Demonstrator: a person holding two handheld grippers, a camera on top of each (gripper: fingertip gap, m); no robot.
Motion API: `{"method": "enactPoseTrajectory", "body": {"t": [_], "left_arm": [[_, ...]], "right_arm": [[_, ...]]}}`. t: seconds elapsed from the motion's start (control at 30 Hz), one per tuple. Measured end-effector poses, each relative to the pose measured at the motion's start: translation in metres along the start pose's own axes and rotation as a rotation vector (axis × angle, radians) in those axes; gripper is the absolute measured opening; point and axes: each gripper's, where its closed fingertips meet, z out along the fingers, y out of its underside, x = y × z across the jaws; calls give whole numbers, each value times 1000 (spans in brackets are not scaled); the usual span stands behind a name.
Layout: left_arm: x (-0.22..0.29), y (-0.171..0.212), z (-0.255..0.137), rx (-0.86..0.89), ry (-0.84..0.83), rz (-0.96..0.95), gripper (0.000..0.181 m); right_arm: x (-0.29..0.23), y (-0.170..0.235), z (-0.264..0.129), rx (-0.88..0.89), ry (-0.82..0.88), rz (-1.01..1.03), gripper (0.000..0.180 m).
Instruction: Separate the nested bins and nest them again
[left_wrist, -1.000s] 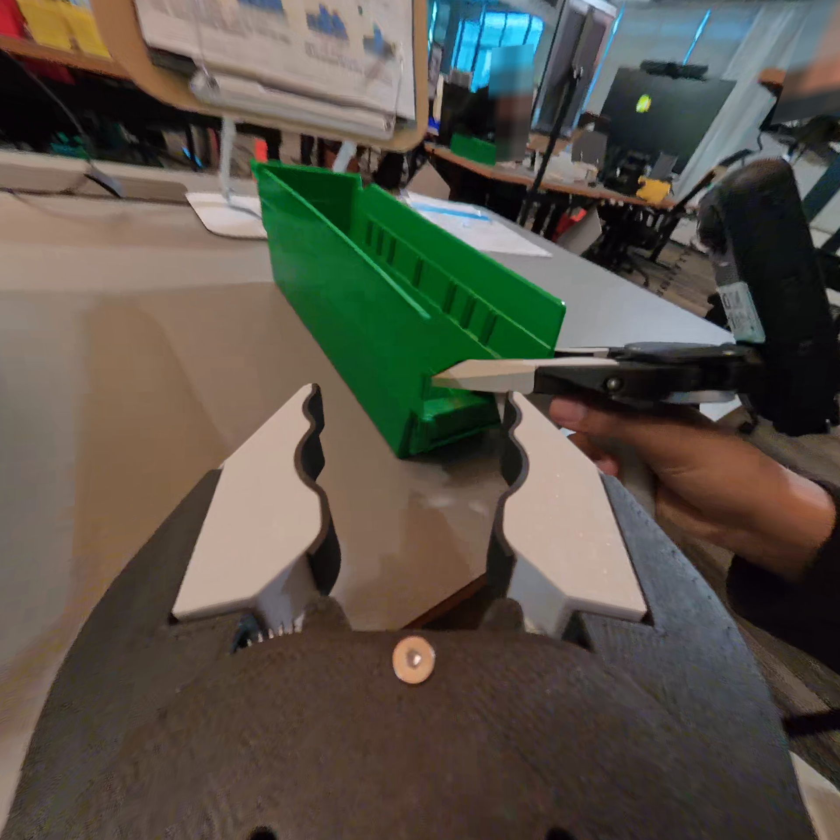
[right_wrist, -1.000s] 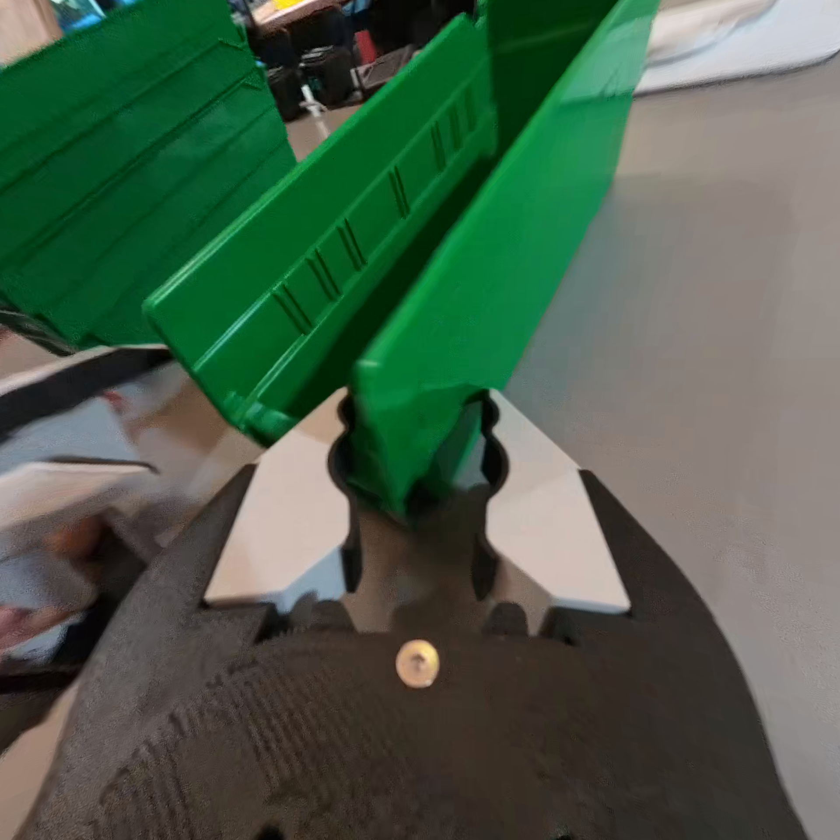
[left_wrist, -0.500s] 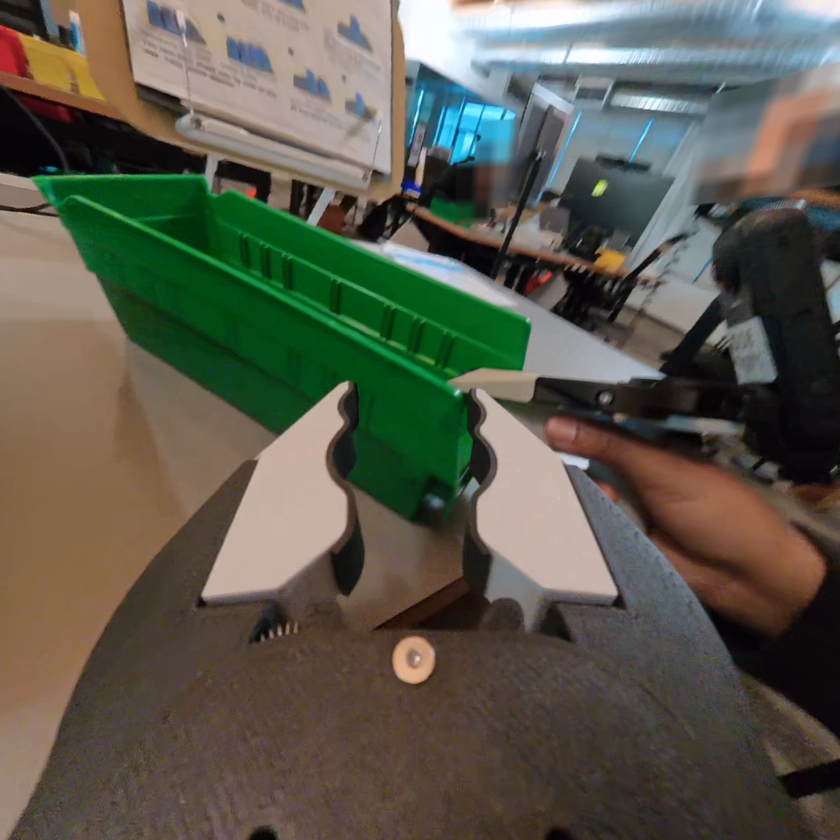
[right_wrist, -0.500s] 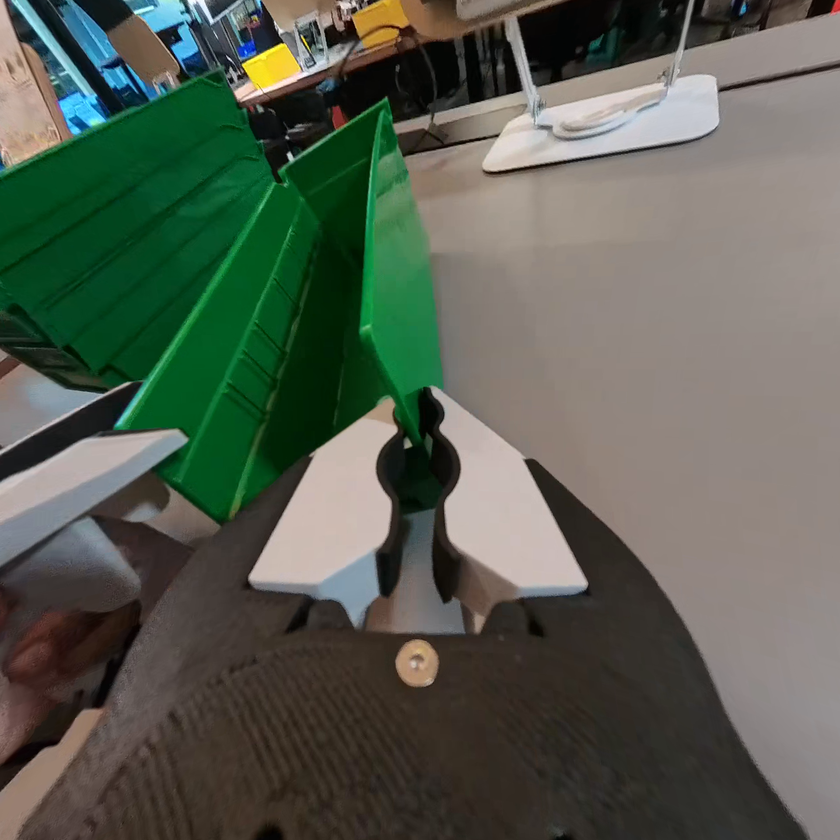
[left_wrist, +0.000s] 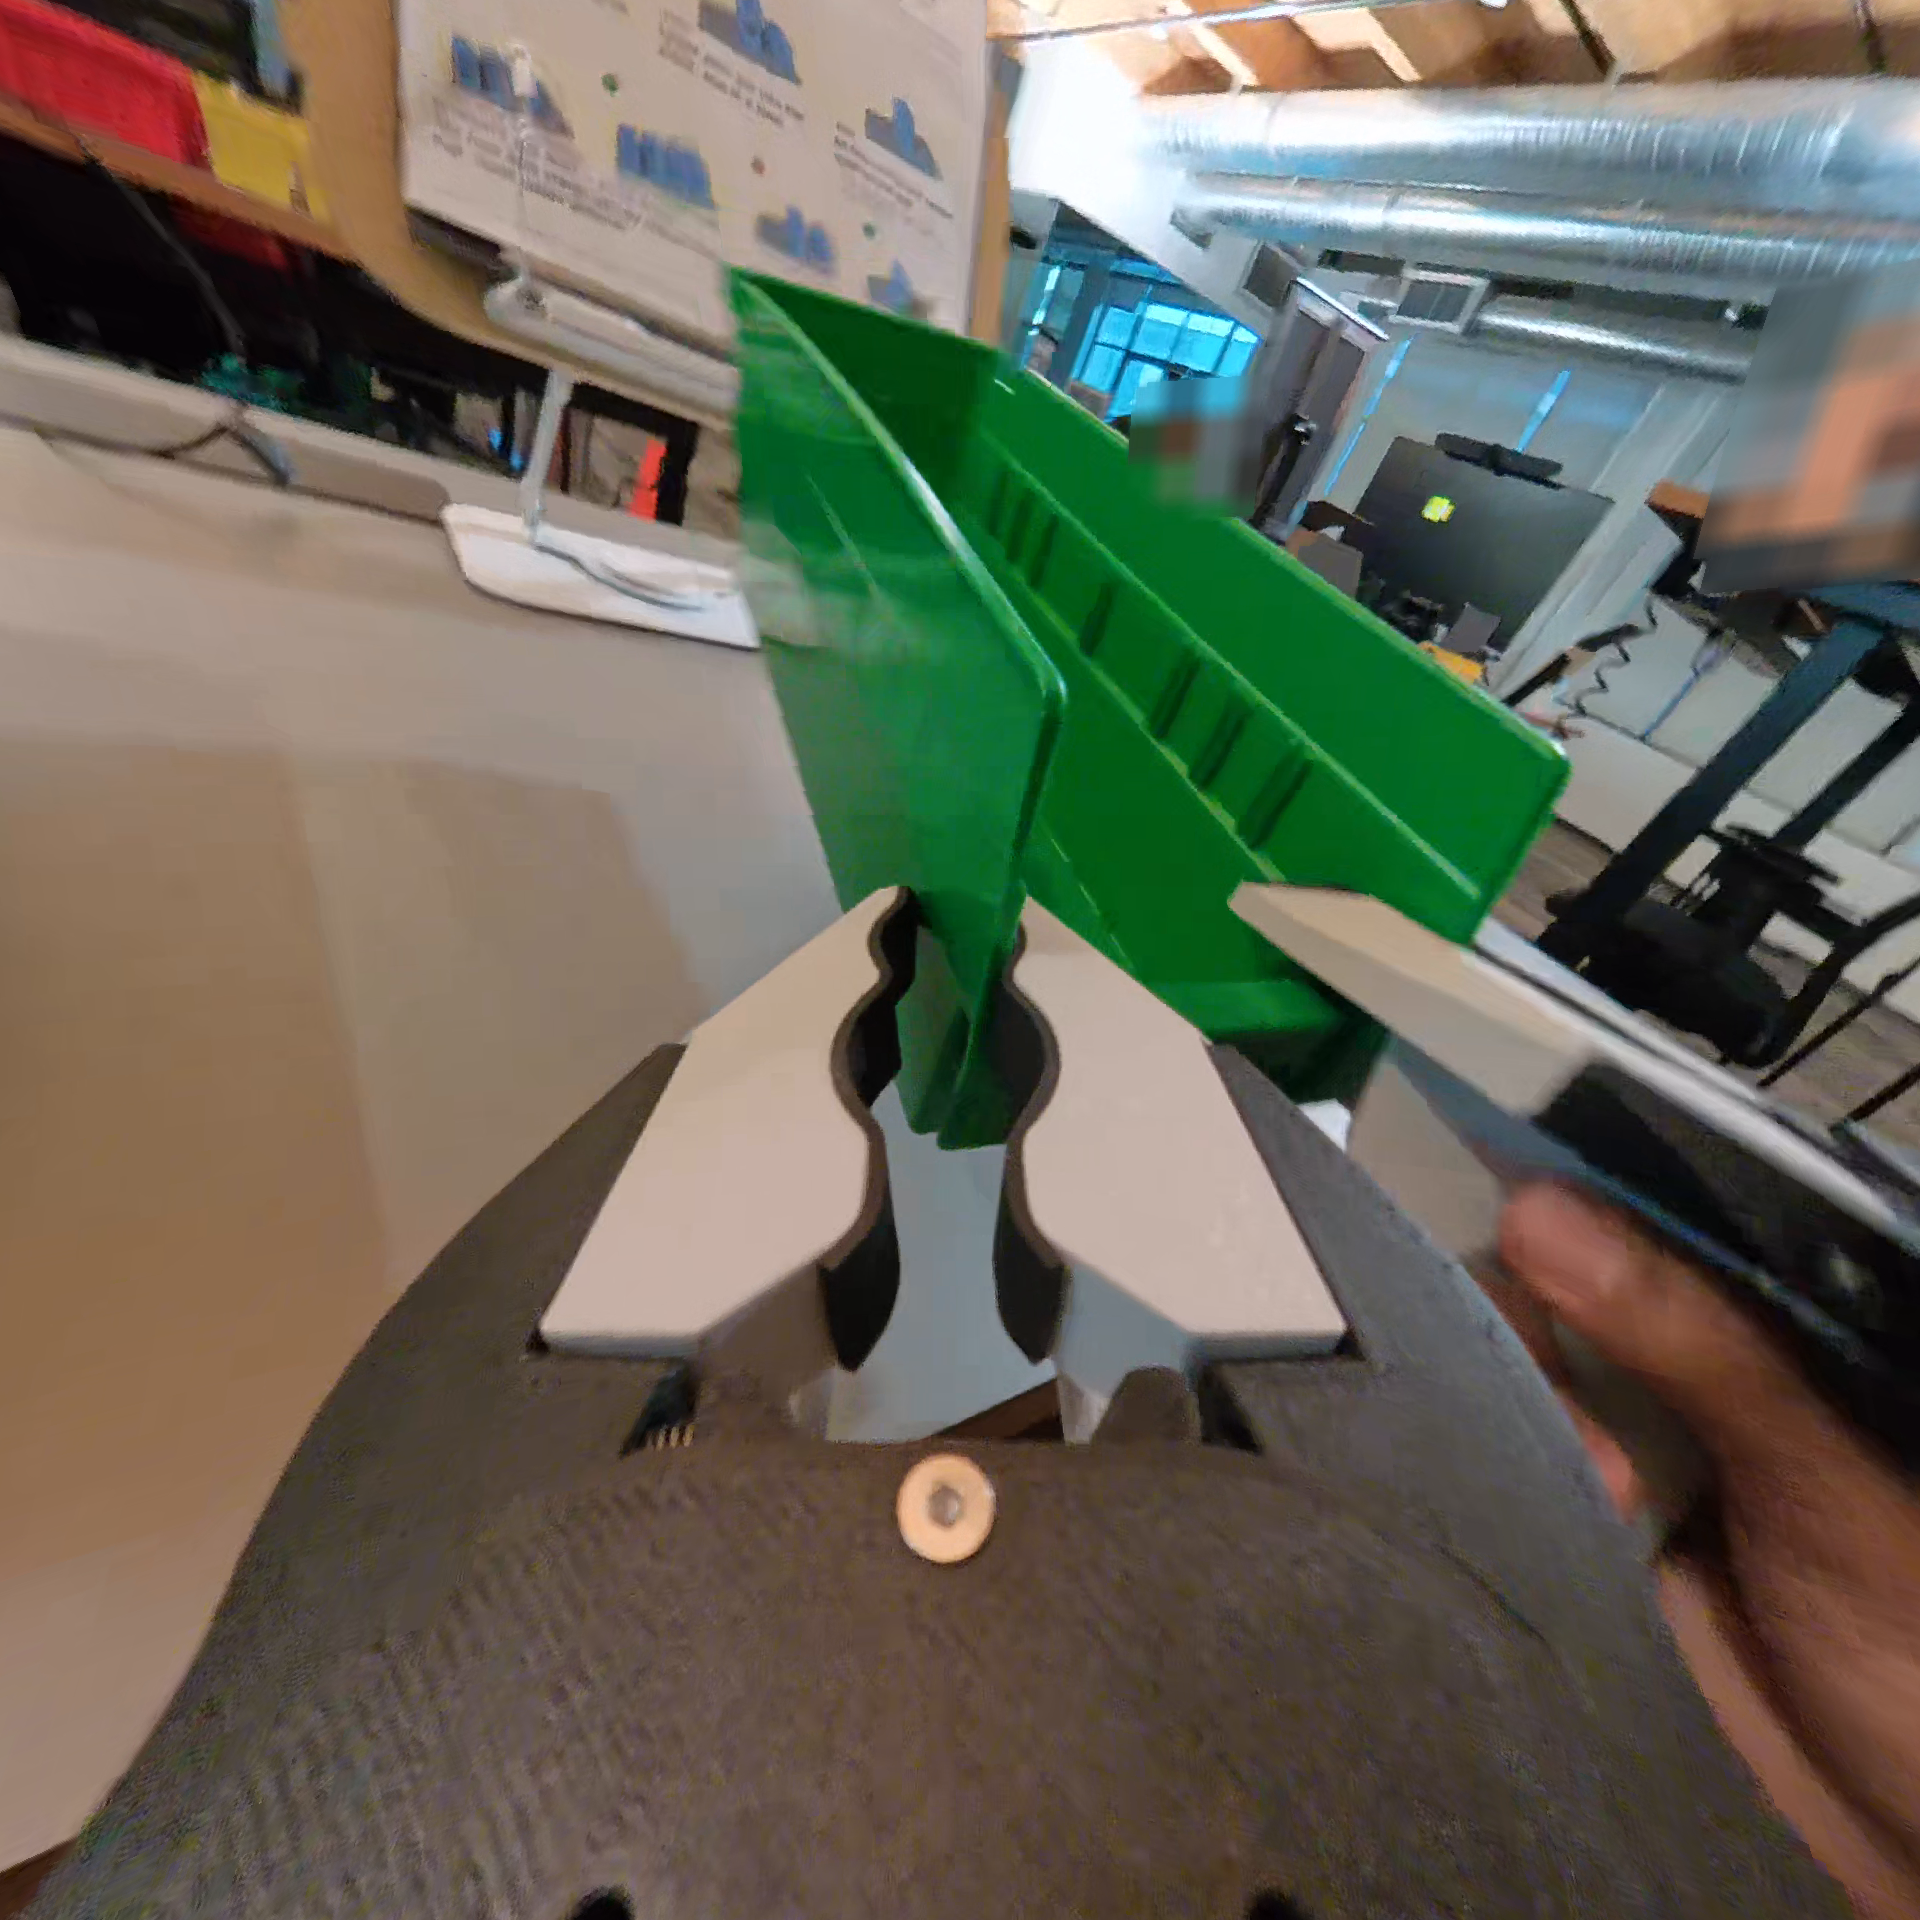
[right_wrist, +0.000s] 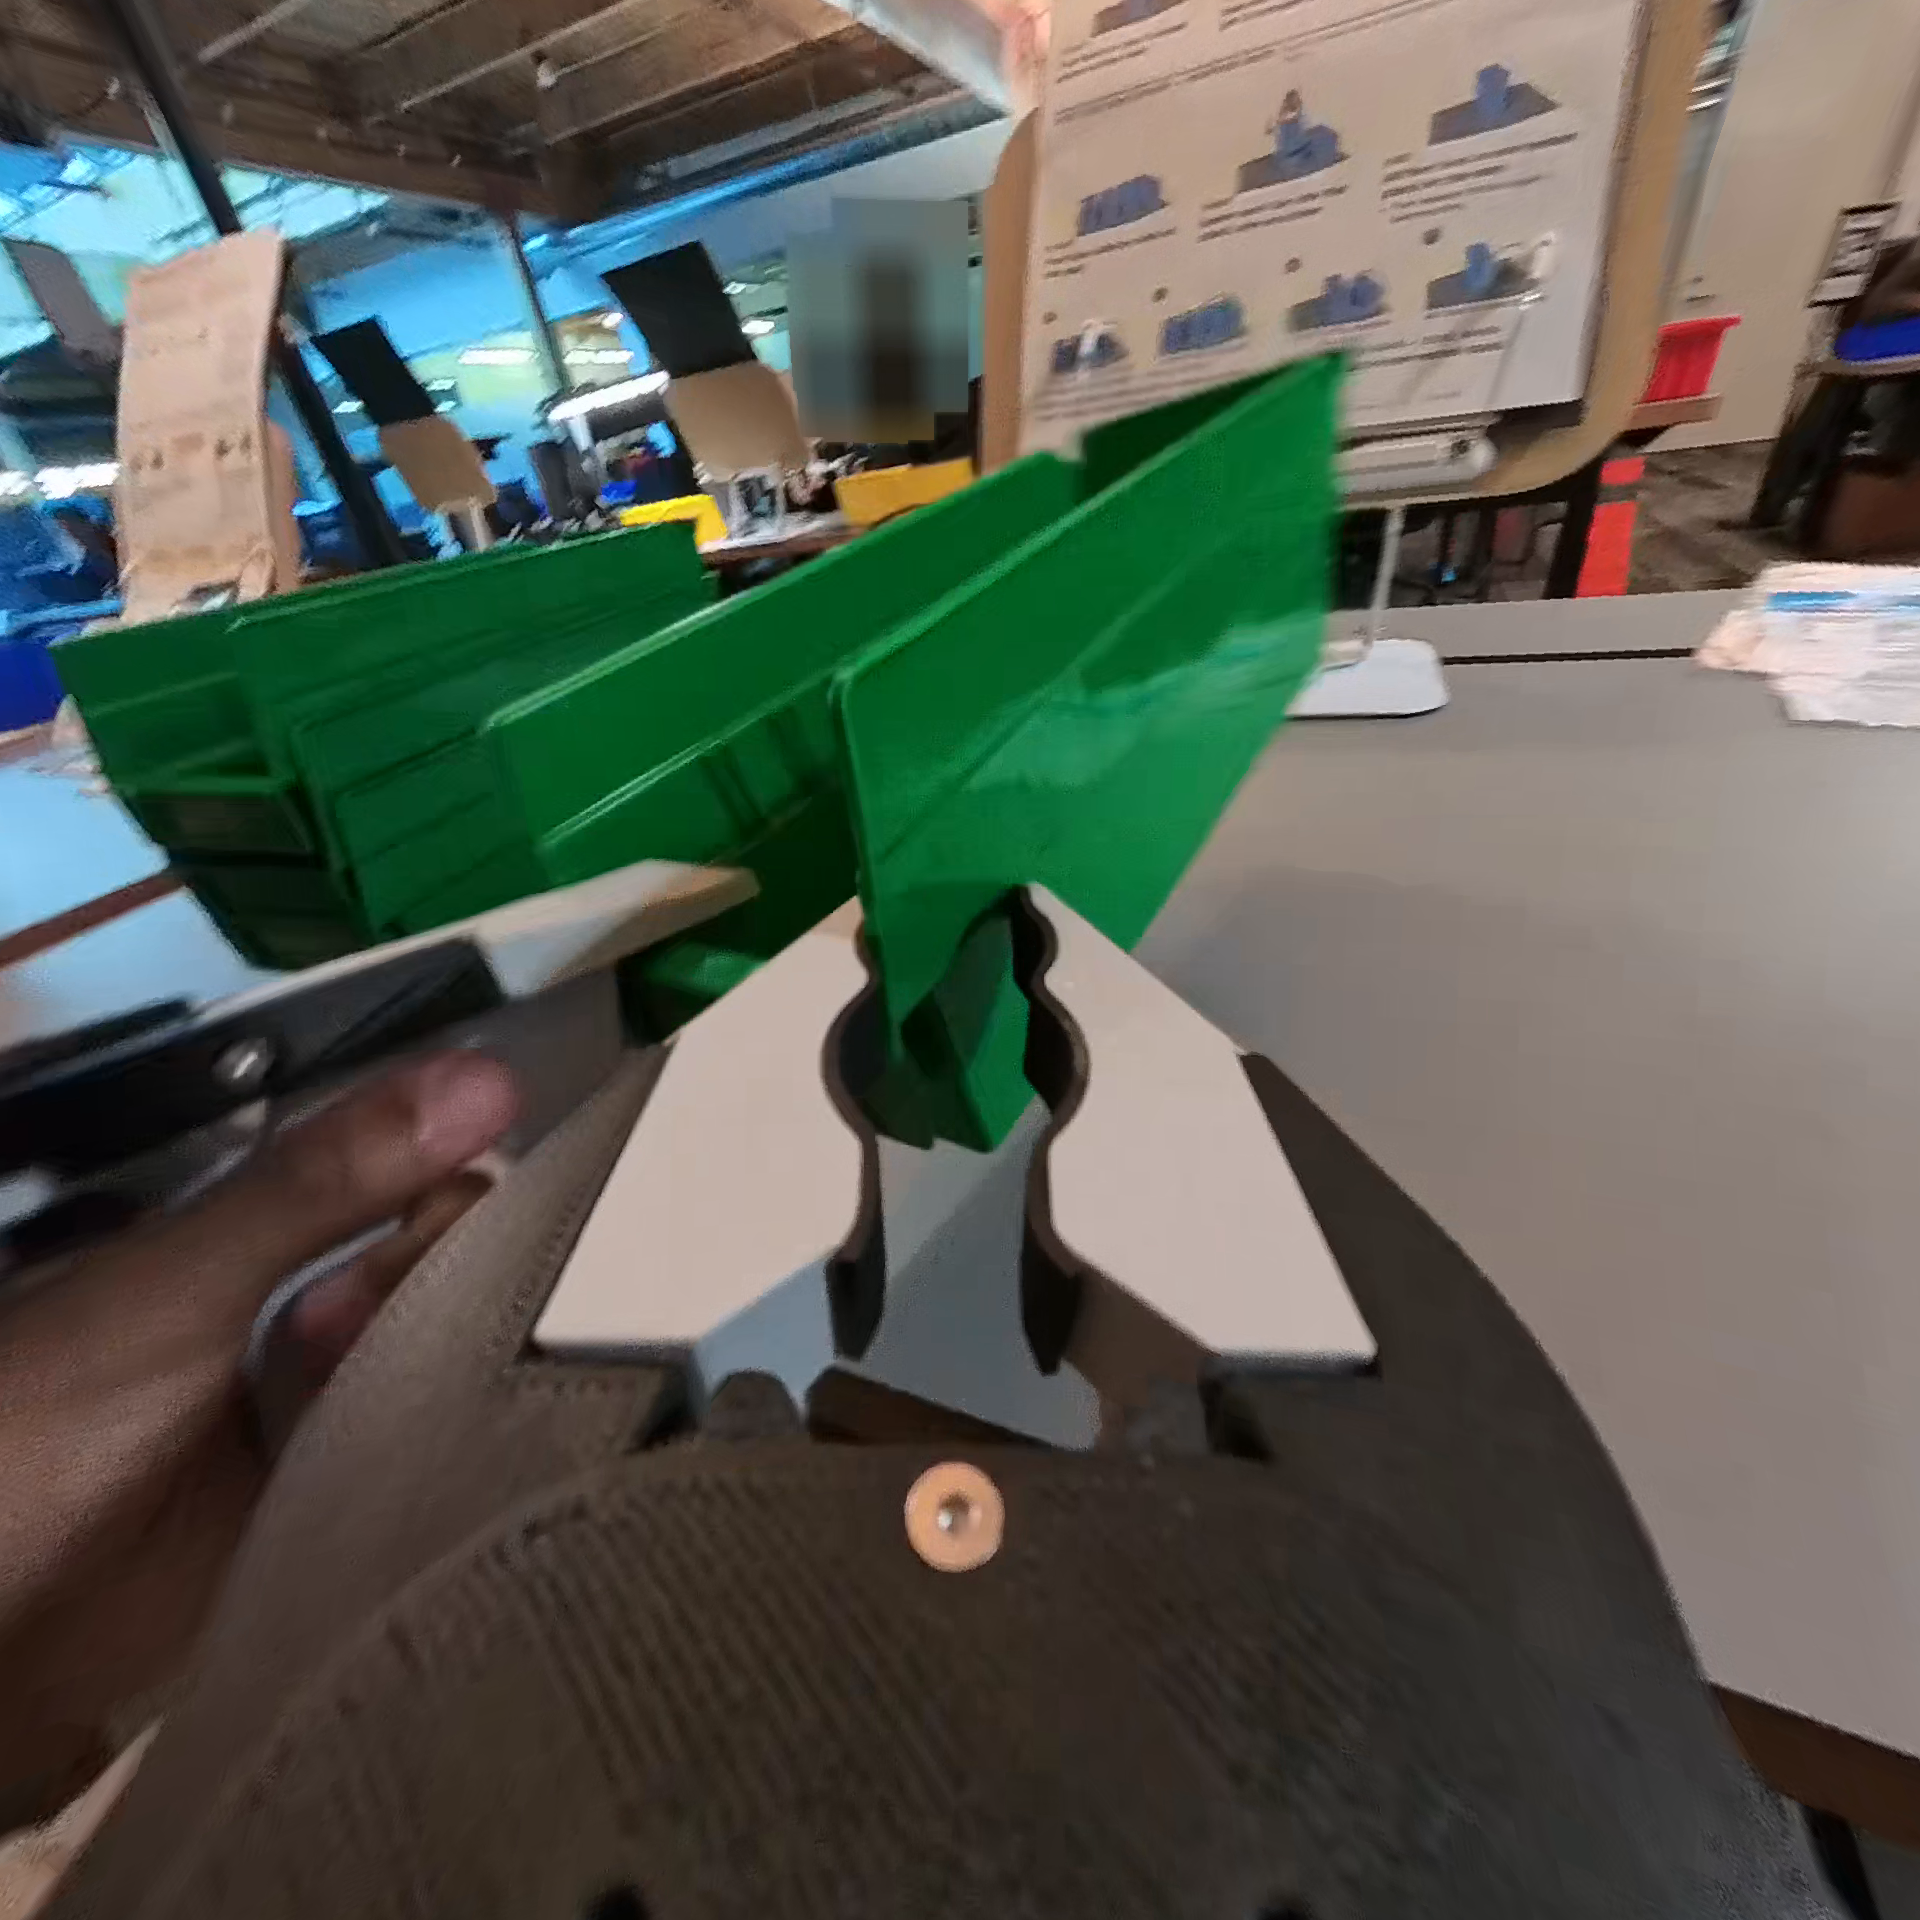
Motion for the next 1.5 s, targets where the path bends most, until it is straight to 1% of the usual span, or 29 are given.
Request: {"method": "enactPoseTrajectory", "body": {"t": [0.03, 0.1, 0.17, 0.3, 0.33, 0.37, 0.4, 0.43, 0.5, 0.6, 0.7, 0.8, 0.93, 1.13, 1.33, 1.5], "left_arm": [[-8, -2, 1, -7, -20, -28, 2], [-16, -3, 4, -35, -11, -28, 0], [-21, -9, 4, -18, -2, -8, 0], [-29, -36, -1, 53, -6, 16, 0], [-34, -46, -5, 78, -18, 22, 0], [-40, -59, -9, 104, -37, 36, 0], [-48, -74, -15, 134, -65, 50, 0], [-57, -91, -23, 169, -100, 65, 0], [-79, -127, -44, 252, -177, 93, 0], [-116, -178, -83, 368, -301, 133, 0], [-152, -208, -116, 412, -409, 158, 0], [-184, -213, -132, 370, -446, 119, 0], [-209, -202, -131, 290, -471, 97, 0], [-216, -177, -113, 234, -483, 99, 0], [-223, -176, -106, 225, -494, 108, 0], [-229, -173, -101, 184, -510, 101, 0]], "right_arm": [[-6, 3, 0, -17, -27, -5, 25], [-15, 7, 1, -49, -47, 25, 29], [-22, 7, 1, -57, -74, 59, 31], [-43, -8, -6, -8, -195, 160, 21], [-48, -11, -8, 3, -218, 183, 21], [-51, -12, -9, 10, -234, 189, 17], [-52, -12, -8, 11, -233, 176, 6], [-52, -12, -8, 15, -225, 155, 3], [-54, -12, -5, 16, -232, 128, 1], [-64, -9, -2, -8, -277, 160, 0], [-76, -1, 4, -45, -317, 173, 0], [-87, 5, 7, -74, -344, 149, 0], [-92, 7, 7, -82, -358, 147, 0], [-81, 9, 6, -100, -335, 195, 0], [-70, 8, 3, -99, -309, 211, 0], [-64, 9, 0, -104, -295, 230, 0]]}}
